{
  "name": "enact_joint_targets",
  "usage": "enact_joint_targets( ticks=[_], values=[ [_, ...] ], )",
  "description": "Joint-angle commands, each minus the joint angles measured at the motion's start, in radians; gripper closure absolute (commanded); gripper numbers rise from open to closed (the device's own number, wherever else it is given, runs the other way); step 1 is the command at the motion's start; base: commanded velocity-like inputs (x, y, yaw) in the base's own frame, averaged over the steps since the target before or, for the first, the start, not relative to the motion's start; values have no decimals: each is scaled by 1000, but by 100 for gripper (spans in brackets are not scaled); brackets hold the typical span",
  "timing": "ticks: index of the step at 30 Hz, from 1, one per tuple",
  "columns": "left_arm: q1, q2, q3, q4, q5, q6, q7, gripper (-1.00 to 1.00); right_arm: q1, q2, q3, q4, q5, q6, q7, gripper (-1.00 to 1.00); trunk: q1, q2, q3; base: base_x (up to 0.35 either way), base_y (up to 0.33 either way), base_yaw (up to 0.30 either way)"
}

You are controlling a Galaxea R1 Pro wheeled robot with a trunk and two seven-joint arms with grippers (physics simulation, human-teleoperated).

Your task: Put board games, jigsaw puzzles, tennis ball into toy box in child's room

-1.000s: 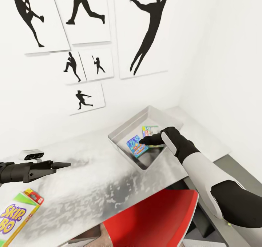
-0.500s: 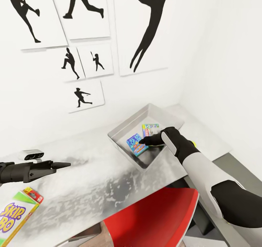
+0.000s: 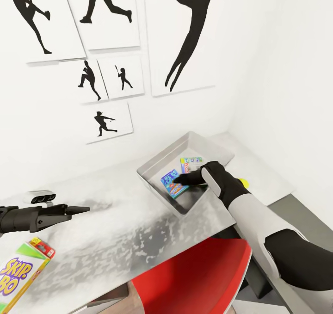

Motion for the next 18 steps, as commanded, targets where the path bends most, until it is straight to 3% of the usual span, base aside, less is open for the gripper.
enact_joint_targets(
  ticks=[1,7,18],
  values=[
    [-1,1,-3,0,5,11,-2,-100,-1,2,1,0,9,3,7,-100,1,-2,-2,0,0,0],
    [-1,1,-3,0,5,10,-2,-100,-1,14,1,0,10,3,8,-100,1,-2,-2,0,0,0],
    [-1,1,-3,0,3,10,-2,-100,-1,15,0,1,10,5,8,-100,1,-2,-2,0,0,0]
  ],
)
